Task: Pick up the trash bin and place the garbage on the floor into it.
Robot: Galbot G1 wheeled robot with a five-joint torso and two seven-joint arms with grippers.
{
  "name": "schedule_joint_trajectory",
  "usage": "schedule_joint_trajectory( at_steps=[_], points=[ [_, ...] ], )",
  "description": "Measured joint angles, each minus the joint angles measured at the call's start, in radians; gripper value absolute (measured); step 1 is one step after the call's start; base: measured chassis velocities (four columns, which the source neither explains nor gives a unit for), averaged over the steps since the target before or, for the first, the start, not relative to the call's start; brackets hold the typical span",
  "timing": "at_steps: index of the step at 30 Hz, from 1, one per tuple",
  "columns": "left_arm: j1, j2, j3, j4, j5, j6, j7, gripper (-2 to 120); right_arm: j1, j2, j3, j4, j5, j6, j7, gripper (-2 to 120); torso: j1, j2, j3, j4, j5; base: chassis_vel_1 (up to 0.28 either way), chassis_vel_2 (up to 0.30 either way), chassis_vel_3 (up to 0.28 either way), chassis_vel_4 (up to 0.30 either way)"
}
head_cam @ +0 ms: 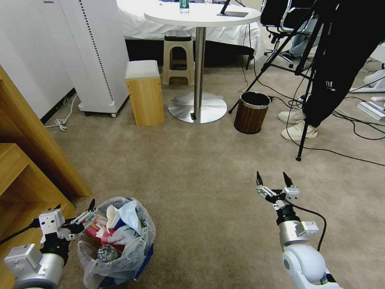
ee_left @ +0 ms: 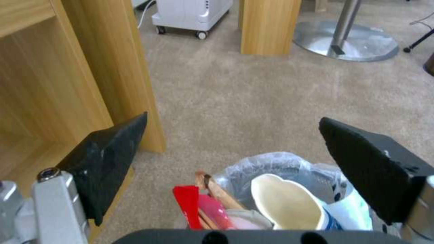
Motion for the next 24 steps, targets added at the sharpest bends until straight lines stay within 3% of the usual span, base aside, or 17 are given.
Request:
schedule_joint_trajectory(
  at_steps=[24],
  points=[
    [0.007, -0.021, 0.006, 0.0, 0.05, -0.013, -0.001, 100, -0.006, 0.006, 0.0, 0.012, -0.033, -0.032, 0.038, 100, 0.0, 0.0, 0.0, 0.0, 0.0, 0.0, 0.0, 0.0, 0.0]
  ],
)
